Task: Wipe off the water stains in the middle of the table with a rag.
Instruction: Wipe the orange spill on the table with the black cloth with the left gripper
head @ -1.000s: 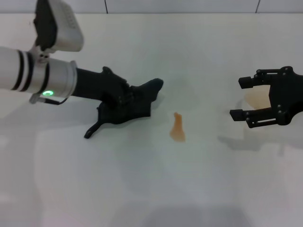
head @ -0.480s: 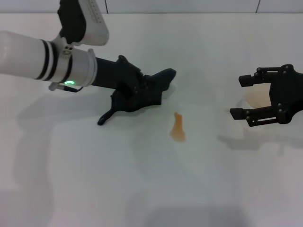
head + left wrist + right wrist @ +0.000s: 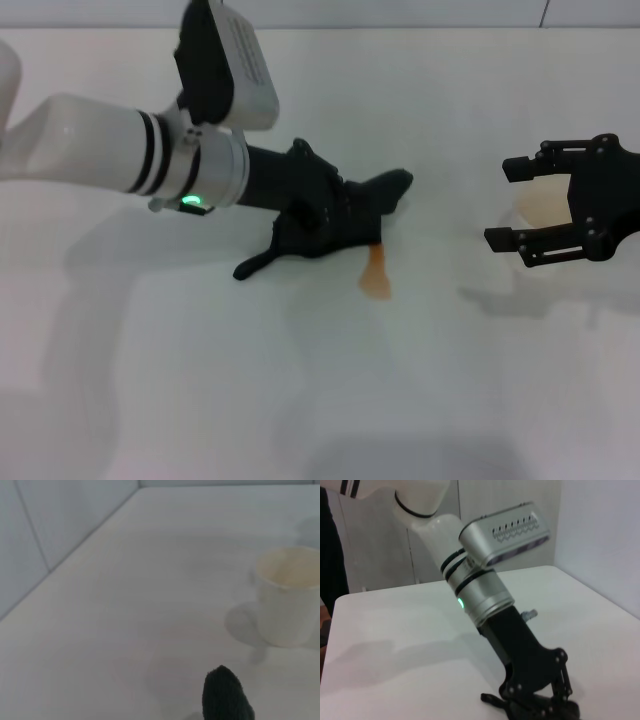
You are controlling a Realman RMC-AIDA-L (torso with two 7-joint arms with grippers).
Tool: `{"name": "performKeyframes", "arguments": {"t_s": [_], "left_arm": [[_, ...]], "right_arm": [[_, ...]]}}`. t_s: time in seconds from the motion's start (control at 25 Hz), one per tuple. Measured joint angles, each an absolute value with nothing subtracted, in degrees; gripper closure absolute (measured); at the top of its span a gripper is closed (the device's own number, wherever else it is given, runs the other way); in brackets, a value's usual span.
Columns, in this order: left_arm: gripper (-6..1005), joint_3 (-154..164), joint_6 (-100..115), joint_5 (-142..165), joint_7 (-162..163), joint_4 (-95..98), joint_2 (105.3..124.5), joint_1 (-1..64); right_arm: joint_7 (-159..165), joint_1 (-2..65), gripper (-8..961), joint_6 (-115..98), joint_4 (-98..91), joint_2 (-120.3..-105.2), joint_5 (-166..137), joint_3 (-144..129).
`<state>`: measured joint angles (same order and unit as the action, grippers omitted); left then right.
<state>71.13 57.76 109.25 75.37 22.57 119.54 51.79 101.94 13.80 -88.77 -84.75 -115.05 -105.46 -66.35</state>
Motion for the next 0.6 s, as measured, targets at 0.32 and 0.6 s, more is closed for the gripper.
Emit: {"name": "performKeyframes", "arguments": {"t_s": [0.32, 0.6], "left_arm": [[913, 77.6, 55.3, 103.9, 75.1, 20.7, 119.63, 51.0], [913, 77.9, 59.1, 103.9, 75.1, 20.9, 119.7, 50.5]], "right_arm": [[102.0, 13.7, 151, -88.8, -84.8, -115.05, -105.5, -66.6], [102.0, 13.9, 152, -88.8, -84.8, -115.05, -105.5, -66.7]]}}
